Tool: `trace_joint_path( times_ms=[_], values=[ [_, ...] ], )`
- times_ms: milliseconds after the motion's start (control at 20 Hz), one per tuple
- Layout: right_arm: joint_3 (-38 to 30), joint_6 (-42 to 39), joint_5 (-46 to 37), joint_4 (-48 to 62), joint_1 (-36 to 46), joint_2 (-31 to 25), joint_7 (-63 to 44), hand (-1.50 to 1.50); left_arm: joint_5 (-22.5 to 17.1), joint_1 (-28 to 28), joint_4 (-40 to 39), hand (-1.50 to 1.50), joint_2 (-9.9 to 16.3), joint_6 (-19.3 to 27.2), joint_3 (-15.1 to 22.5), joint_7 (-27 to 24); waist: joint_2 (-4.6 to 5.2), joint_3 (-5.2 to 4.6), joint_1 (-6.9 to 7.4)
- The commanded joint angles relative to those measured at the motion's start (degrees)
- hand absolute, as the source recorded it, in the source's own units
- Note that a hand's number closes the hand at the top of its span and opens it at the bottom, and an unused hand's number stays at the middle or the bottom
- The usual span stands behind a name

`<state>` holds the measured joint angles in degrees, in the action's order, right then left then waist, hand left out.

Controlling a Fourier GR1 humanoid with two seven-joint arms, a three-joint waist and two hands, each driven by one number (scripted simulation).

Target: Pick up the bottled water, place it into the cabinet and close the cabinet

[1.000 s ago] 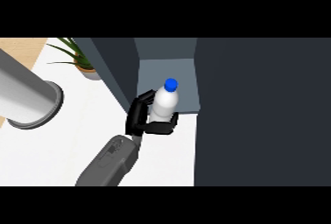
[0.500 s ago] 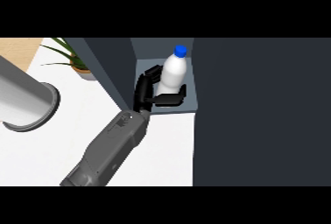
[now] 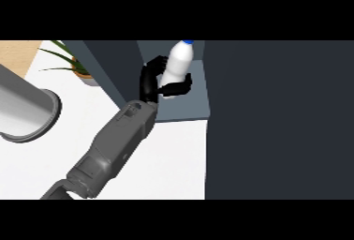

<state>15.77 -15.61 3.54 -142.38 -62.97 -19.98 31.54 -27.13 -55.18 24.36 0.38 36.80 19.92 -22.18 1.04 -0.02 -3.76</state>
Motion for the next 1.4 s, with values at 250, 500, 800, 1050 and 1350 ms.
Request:
trace_joint_path(
  times_ms=[250, 500, 800, 1050, 1350],
  values=[
    [-2.4, -1.2, 4.4, -1.3, 0.7, -0.1, -0.1, -1.5, 5.4, -6.9, -14.5, -1.5, 0.9, 9.6, 0.7, -0.5, 0.52, 0.0, -0.61],
    [-2.4, -2.0, 5.9, -3.1, 1.1, -0.5, -1.6, -1.5, 4.9, -11.0, -14.8, -1.5, 1.6, 9.2, -1.1, -2.0, 0.74, -0.06, -0.31],
    [-2.5, -3.3, 4.4, -2.6, -0.9, -1.0, -0.3, -1.5, -0.9, -8.3, -5.9, 1.5, -0.2, 5.5, -8.4, -15.3, 0.49, -0.21, -0.44],
    [-0.7, -3.3, 3.0, -4.8, -1.2, -0.7, -1.1, -1.5, -4.2, -6.1, -1.8, 1.5, -0.4, -9.9, -9.3, -17.6, -0.35, -0.13, 0.6],
    [0.5, -2.0, 2.9, -4.7, 2.3, 0.3, -5.3, -1.5, -7.6, -7.3, -0.8, 1.5, -0.4, -10.2, -6.4, -16.4, -0.53, -0.03, 1.15]
  ],
)
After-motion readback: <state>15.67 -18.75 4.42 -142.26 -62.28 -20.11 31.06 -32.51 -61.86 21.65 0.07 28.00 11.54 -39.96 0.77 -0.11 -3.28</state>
